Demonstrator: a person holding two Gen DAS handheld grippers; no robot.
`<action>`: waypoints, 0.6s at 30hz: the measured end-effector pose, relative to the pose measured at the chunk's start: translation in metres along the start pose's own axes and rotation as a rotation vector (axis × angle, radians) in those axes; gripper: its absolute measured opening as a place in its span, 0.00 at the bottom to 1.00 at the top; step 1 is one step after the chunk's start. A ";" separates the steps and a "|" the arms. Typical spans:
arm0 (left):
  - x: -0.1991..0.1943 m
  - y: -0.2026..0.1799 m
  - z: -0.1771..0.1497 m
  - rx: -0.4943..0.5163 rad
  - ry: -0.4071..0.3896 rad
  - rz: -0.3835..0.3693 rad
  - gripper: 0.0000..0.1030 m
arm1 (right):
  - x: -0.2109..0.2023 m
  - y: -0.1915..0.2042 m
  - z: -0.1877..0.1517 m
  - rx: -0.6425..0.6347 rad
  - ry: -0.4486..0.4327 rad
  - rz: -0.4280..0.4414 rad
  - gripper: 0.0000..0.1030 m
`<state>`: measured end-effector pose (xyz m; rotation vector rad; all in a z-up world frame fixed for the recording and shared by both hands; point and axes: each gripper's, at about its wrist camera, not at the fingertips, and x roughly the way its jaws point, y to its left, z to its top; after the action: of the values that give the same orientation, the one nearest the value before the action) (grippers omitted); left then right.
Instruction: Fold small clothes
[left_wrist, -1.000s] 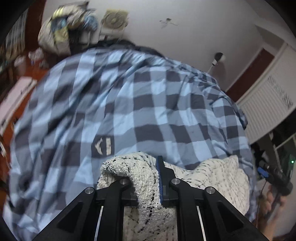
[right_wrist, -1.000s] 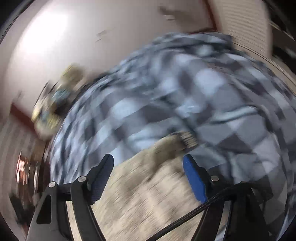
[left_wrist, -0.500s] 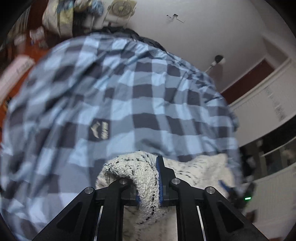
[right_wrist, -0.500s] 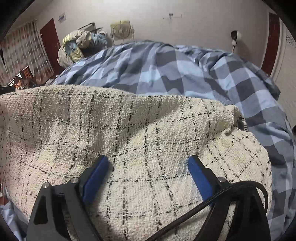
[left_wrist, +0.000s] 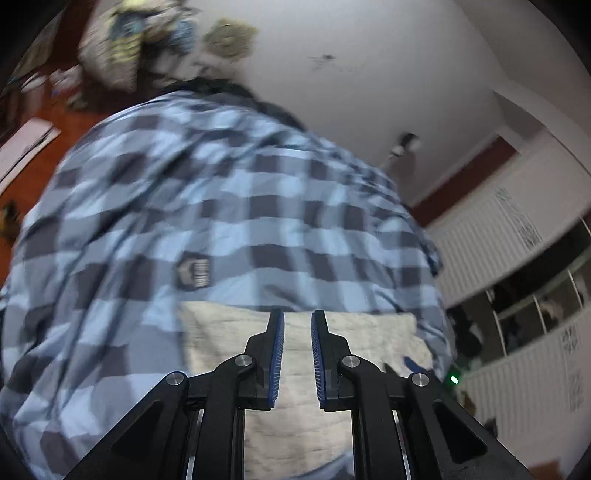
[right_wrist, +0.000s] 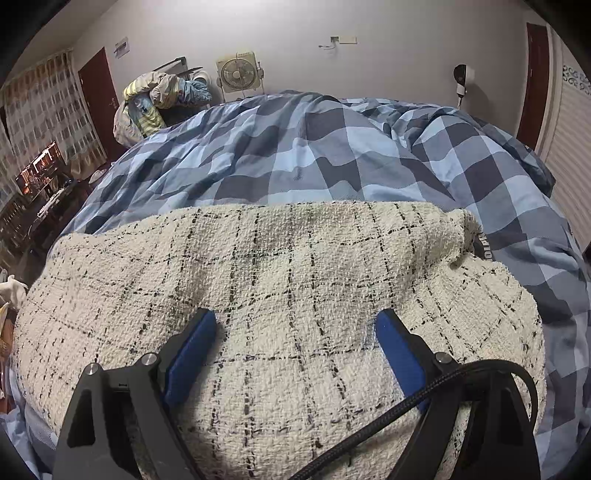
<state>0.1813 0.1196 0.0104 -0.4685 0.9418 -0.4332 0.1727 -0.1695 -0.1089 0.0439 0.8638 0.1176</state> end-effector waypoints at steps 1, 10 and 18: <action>0.009 -0.016 -0.007 0.040 0.016 -0.021 0.12 | 0.000 0.000 0.000 0.000 -0.002 -0.001 0.83; 0.162 -0.075 -0.108 0.227 0.071 0.267 0.12 | 0.001 -0.002 -0.002 0.009 -0.012 0.009 0.83; 0.142 -0.048 -0.133 0.188 -0.186 0.394 0.11 | 0.000 -0.002 -0.003 0.006 -0.020 0.014 0.84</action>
<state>0.1359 -0.0224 -0.1234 -0.1418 0.7804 -0.1155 0.1704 -0.1716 -0.1107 0.0566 0.8441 0.1272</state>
